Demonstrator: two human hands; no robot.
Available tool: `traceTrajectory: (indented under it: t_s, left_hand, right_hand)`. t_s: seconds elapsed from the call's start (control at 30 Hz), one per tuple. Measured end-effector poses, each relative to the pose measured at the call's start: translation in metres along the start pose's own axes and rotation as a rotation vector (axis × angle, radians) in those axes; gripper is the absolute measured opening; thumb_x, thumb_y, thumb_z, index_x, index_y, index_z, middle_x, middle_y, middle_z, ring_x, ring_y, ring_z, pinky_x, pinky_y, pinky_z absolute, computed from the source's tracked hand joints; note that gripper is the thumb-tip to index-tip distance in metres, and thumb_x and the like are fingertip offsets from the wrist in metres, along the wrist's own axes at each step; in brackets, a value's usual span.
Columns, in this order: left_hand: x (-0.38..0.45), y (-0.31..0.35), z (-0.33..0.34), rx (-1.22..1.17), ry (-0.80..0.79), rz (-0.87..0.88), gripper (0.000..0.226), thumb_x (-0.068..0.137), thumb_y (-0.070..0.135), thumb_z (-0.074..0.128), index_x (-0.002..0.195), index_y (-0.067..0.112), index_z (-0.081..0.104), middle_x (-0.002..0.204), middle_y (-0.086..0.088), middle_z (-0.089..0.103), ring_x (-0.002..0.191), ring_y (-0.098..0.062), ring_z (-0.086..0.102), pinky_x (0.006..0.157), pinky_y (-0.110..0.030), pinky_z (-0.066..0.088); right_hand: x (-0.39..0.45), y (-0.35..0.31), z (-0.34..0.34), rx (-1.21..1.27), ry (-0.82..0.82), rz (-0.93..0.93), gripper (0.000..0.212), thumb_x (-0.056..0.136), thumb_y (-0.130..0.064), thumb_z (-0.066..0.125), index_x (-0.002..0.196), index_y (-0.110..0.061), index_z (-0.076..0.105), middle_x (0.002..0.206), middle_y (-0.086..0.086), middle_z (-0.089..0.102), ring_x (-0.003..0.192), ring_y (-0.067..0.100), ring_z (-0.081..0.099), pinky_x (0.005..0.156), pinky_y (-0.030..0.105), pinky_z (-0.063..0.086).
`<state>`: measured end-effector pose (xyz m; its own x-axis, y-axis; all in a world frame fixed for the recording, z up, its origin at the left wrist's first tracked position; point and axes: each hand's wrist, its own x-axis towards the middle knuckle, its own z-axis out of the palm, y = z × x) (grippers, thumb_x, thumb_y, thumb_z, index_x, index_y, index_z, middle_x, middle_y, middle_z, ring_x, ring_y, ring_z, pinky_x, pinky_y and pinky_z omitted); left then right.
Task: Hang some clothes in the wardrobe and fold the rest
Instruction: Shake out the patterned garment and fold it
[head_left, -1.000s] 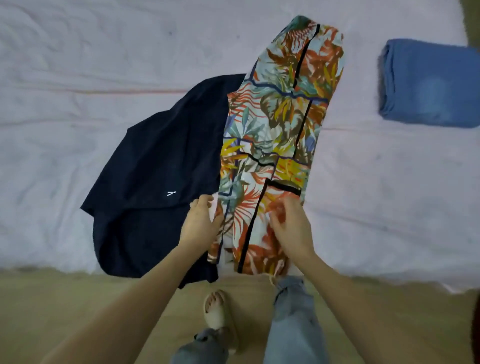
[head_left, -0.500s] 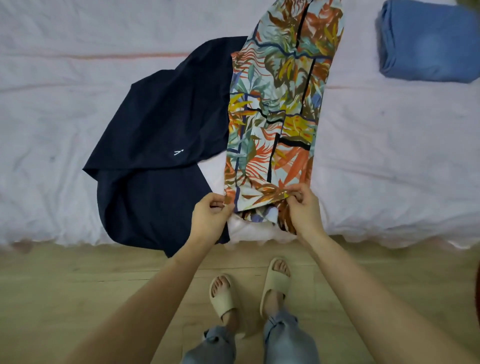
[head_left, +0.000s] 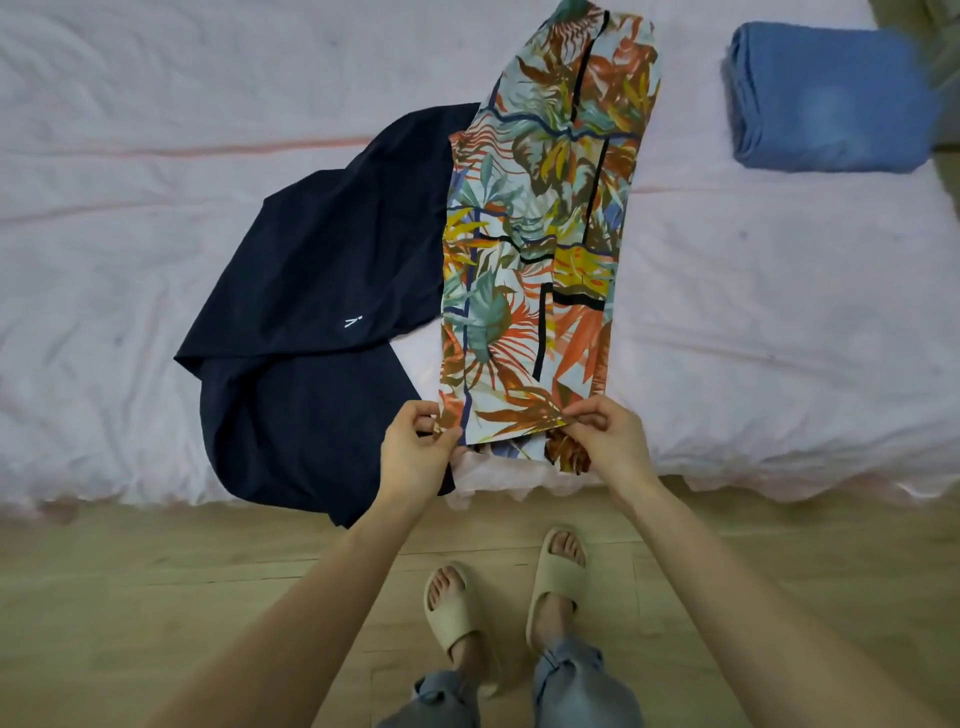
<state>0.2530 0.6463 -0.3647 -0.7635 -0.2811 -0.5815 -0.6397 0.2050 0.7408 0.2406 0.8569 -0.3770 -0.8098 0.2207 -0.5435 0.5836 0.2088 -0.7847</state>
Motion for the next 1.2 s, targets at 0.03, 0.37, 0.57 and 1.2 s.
traceTrajectory:
  t_s: [0.03, 0.37, 0.57, 1.2]
  left_hand:
    - [0.000, -0.001, -0.001, 0.027, 0.018, 0.004, 0.022, 0.084, 0.007, 0.069, 0.102, 0.016, 0.059, 0.090, -0.010, 0.064, 0.084, -0.026, 0.068, 0.080, -0.044, 0.058]
    - [-0.013, 0.021, 0.005, 0.377, 0.091, 0.377, 0.021, 0.086, 0.010, 0.067, 0.106, 0.012, 0.063, 0.101, 0.001, 0.056, 0.086, -0.007, 0.055, 0.073, -0.010, 0.041]
    - [-0.034, 0.028, 0.014, 0.206, -0.115, 0.511, 0.030, 0.082, 0.009, 0.073, 0.110, 0.017, 0.064, 0.101, 0.008, 0.062, 0.093, 0.005, 0.059, 0.080, -0.008, 0.048]
    - [-0.035, 0.034, 0.002, -0.448, -0.088, -0.009, 0.011, 0.092, 0.009, 0.062, 0.100, 0.004, 0.067, 0.096, -0.016, 0.071, 0.087, -0.021, 0.071, 0.068, -0.020, 0.056]
  right_hand:
    - [0.000, 0.000, -0.002, -0.027, -0.031, -0.016, 0.018, 0.081, 0.001, 0.069, 0.079, -0.016, 0.065, 0.079, 0.001, 0.066, 0.077, 0.013, 0.062, 0.069, 0.015, 0.050]
    - [-0.013, -0.019, 0.003, -0.652, -0.215, -0.469, 0.044, 0.073, -0.034, 0.079, 0.107, -0.019, 0.055, 0.110, -0.007, 0.049, 0.102, 0.009, 0.045, 0.085, 0.021, 0.040]
    - [-0.032, -0.051, 0.039, 0.057, -0.218, -0.134, 0.022, 0.089, -0.024, 0.065, 0.109, -0.015, 0.063, 0.099, -0.005, 0.067, 0.088, -0.002, 0.064, 0.070, 0.012, 0.050]
    - [-0.036, -0.062, 0.051, 0.299, -0.223, 0.014, 0.022, 0.086, -0.003, 0.065, 0.105, -0.014, 0.067, 0.098, 0.008, 0.072, 0.091, 0.018, 0.069, 0.081, 0.030, 0.055]
